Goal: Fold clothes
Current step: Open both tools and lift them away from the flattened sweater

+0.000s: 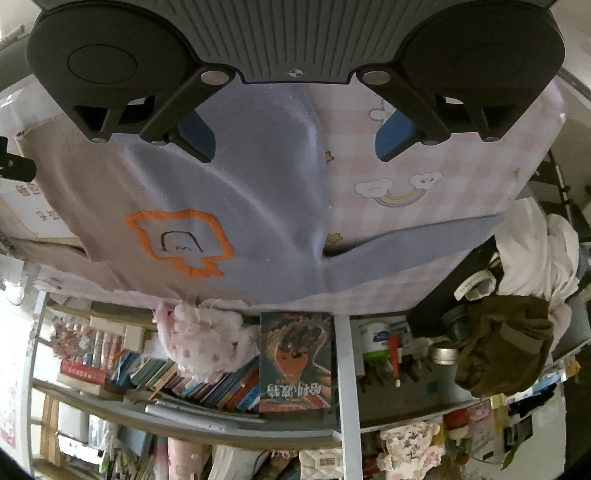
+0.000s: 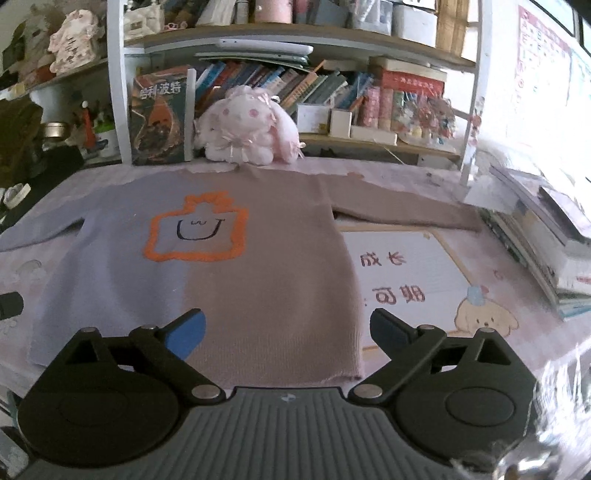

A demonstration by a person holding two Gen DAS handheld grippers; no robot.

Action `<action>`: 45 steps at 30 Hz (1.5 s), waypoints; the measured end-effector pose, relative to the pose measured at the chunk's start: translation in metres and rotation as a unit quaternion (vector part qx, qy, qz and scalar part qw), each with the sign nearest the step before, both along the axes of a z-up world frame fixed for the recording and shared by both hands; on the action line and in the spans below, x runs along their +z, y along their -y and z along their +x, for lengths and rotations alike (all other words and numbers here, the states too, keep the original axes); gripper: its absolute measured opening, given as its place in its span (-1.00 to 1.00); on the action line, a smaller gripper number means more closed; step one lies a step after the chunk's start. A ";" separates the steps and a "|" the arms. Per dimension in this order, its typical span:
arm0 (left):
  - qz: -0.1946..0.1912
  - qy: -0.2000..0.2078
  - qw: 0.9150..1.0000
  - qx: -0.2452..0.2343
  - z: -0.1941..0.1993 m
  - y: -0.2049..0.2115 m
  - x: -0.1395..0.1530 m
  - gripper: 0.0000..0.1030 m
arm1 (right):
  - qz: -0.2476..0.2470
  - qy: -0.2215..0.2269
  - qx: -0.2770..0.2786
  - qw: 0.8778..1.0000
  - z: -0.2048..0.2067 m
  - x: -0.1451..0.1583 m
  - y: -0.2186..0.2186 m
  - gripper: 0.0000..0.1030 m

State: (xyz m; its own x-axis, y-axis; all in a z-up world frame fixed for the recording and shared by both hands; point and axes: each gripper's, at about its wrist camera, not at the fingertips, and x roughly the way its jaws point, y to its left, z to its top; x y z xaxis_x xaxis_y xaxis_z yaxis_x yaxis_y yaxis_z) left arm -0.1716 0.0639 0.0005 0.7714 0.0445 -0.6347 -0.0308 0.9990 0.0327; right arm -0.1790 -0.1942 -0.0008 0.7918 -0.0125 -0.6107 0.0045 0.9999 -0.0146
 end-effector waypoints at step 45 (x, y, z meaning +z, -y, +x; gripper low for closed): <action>-0.031 -0.011 0.995 -0.092 0.094 -0.172 -0.022 0.86 | 0.013 -0.032 -0.181 0.983 -0.010 -0.012 -0.138 0.90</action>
